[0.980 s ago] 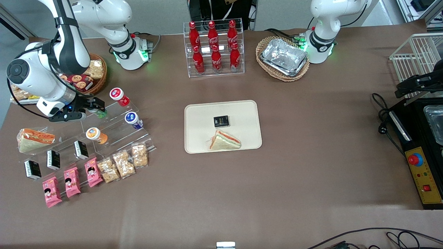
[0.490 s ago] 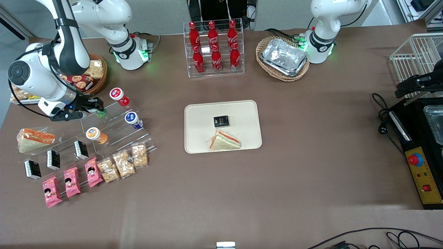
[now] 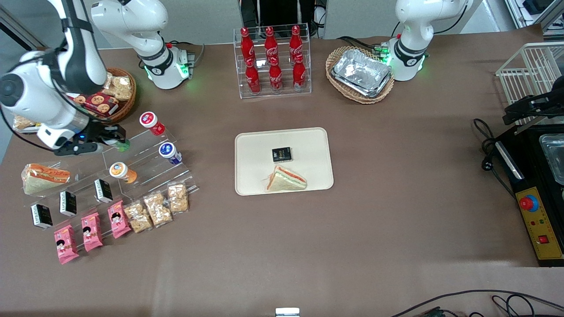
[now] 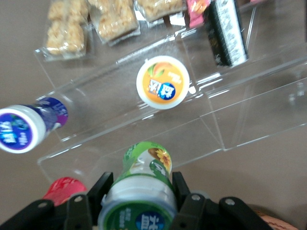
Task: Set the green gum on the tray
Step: 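Lift the green bottle and carry it toward the cream tray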
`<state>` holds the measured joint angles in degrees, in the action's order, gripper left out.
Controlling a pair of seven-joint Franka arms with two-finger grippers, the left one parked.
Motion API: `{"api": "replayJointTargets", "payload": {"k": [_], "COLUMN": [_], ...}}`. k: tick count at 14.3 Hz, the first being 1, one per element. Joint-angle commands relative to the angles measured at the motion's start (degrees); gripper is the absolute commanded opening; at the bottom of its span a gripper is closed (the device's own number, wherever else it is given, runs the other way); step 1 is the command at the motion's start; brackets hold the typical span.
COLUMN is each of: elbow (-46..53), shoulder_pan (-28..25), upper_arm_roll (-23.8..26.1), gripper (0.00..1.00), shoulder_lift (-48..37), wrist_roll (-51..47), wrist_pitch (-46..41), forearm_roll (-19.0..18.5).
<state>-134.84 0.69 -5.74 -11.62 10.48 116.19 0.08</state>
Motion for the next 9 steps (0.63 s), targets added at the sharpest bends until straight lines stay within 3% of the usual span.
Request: {"api": "replayJointTargets", "payload": {"k": [1,6,9], "elbow": [17.11,36.54,40.36], "shoulder_pan": [0.19,-0.24,-0.6], "upper_arm_roll": [-0.06,0.37,2.13], "gripper": [0.31,0.31,0.31], "shoulder_lift": [6.16,11.88,13.65], "wrist_roll": [0.5,0.07,-2.47], "wrist_pitch": [-13.76,-29.86,-32.61], "forearm_roll": [-0.34,0.62,5.96]}}
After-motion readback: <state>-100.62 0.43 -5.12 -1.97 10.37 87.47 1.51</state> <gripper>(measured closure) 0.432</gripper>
